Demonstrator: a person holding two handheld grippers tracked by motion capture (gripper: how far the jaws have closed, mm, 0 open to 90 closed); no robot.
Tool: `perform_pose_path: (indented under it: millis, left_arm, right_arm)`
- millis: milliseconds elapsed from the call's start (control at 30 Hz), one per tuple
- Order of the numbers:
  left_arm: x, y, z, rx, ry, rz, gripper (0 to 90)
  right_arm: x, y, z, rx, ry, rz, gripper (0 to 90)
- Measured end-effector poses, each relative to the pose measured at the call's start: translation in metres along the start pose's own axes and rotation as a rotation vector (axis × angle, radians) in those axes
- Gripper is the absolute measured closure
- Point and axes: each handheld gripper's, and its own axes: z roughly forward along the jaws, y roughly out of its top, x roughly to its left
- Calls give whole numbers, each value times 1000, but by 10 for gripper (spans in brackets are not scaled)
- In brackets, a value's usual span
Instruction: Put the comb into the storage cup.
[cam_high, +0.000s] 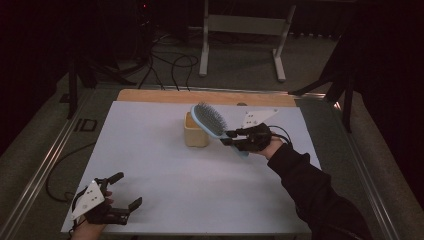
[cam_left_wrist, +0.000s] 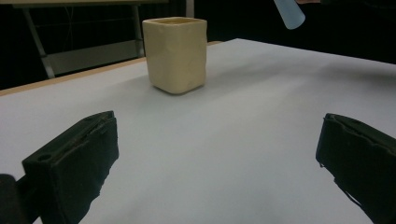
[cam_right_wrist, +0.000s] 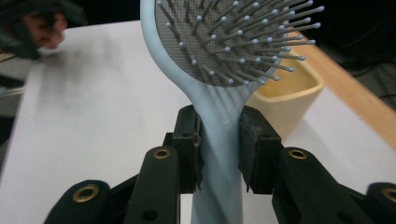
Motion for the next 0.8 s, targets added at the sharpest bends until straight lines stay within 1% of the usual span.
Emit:
perform_pose_path:
  millis: [33,67,133,167,233,267,333,467,500,700,733,800]
  left_arm:
    - [0,0,0,0,1,0,0]
    - [0,0,0,0,1,0,0]
    - [0,0,0,-3,3,-3,0]
    - [0,0,0,-3,3,-2,0]
    - [0,0,0,-2,2,-1,0]
    - [0,0,0,-2,2,-1,0]
    - [0,0,0,-1,1,1,0]
    - [0,0,0,-2,2,-1,0]
    - [0,0,0,-1,1,0,0]
    - [0,0,-1,-5,1,0,0]
    - [0,0,-1,-4,1,1,0]
    - [0,0,-1,-6,-2,-2,0]
  right_arm:
    - [0,1,0,-2,-15,11,703]
    - [-1,1,1,-5,-17,19,703]
    - [-2,2,2,-12,-52,32,703]
    - [-4,2,2,-14,-58,42,703]
    - [-5,3,3,-23,-96,63,703]
    - [-6,4,3,-29,-101,72,704]
    - [-6,6,3,-40,-129,76,704]
    - [-6,10,6,-61,-164,97,704]
    - [-7,11,7,-66,-166,106,703]
    - [-6,19,13,-98,-211,110,704]
    - [-6,20,13,-102,-227,105,704]
    - [-7,23,14,-113,-245,117,704]
